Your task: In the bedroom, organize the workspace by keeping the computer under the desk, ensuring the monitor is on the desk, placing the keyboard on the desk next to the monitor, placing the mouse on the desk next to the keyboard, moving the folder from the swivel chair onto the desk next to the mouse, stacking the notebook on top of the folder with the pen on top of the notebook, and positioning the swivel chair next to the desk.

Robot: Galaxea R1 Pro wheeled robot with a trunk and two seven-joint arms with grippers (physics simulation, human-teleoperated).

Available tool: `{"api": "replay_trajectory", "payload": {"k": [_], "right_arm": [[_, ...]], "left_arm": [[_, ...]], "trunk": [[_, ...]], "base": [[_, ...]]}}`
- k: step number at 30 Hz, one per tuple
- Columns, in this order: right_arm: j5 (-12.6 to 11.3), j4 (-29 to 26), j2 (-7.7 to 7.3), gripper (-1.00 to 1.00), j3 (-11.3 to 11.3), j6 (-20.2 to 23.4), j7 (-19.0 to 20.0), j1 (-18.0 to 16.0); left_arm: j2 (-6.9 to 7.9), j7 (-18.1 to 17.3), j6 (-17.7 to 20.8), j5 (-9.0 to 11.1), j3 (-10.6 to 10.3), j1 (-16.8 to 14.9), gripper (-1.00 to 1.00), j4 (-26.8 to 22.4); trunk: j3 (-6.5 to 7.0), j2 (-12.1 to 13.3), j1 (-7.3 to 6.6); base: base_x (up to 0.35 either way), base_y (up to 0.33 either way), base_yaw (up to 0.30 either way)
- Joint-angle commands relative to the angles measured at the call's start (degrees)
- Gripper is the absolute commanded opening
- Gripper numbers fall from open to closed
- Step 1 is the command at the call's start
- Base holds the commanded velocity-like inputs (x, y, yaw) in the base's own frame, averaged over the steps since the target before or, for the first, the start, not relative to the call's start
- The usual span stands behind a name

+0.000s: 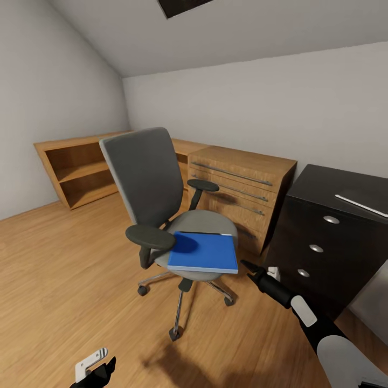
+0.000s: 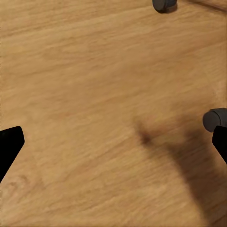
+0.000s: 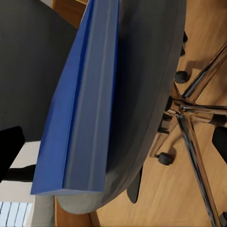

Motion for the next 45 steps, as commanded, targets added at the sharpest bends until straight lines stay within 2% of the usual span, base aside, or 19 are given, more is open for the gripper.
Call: {"api": "replay_trajectory", "payload": {"k": [1,8,45], "right_arm": [[-0.3,0.0,0.01,1.0,0.3,0.4,0.1,0.0],[-0.3,0.0,0.05,1.0,1.2,0.4,0.1,0.0],[-0.2,0.1,0.31,1.0,1.4,0.4,0.0,0.0]], "left_arm": [[0.05,0.1,0.1,0.6,-0.1,0.0,1.0,-0.1],[0.11,0.1,0.1,0.6,-0.1,0.0,1.0,0.0],[0.03,0.1,0.1,0.7,-0.1,0.0,1.0,0.0]], "trunk": [[-0.05,0.0,-0.01],[-0.05,0.0,-0.01],[-0.05,0.0,-0.01]], "base": [[0.0,0.0,0.0],[-0.04,0.049,0.0],[-0.016,0.036,0.0]]}}
